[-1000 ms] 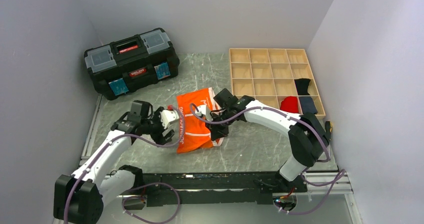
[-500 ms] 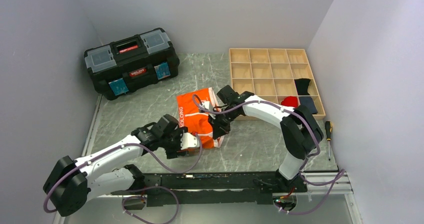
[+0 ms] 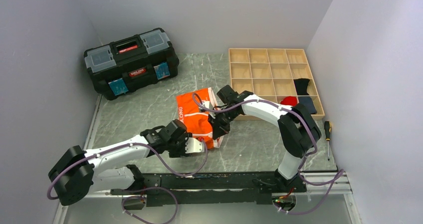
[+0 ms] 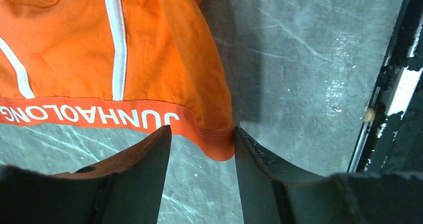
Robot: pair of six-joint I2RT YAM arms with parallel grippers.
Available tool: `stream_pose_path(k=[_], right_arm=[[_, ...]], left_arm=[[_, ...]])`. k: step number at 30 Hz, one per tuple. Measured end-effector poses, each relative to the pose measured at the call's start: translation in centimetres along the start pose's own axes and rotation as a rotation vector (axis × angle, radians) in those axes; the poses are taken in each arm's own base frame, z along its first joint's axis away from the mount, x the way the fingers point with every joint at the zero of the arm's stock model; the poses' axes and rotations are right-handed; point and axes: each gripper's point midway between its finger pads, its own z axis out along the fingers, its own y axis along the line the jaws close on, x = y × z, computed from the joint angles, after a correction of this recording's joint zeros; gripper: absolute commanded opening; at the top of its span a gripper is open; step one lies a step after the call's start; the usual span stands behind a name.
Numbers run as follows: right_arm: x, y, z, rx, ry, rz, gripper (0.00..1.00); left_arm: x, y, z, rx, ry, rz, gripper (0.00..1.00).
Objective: Roll the underwear
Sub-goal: Fold the underwear at the center of the board.
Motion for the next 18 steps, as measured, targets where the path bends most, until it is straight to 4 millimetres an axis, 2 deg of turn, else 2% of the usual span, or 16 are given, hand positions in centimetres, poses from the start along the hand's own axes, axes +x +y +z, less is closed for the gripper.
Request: stream_pose_path(k=[6,10,18], right_arm=[[0.0,0.0,-0.1,0.0,-0.001,0.003,0.0],[0.0,0.0,-0.1,-0.001,-0.002,0.003,0.0],[0.2,0.6,-0.1,-0.027,0.004,0.015,0.0]], left_arm=[[0.1,-0.3,0.4,0.007,0.016,0.012,0.46],[0.2,-0.4,0.4,0.012,0.021,0.014,0.37],[0.7,-1.5,0.3,0.074,0.065,0.007,0.0]])
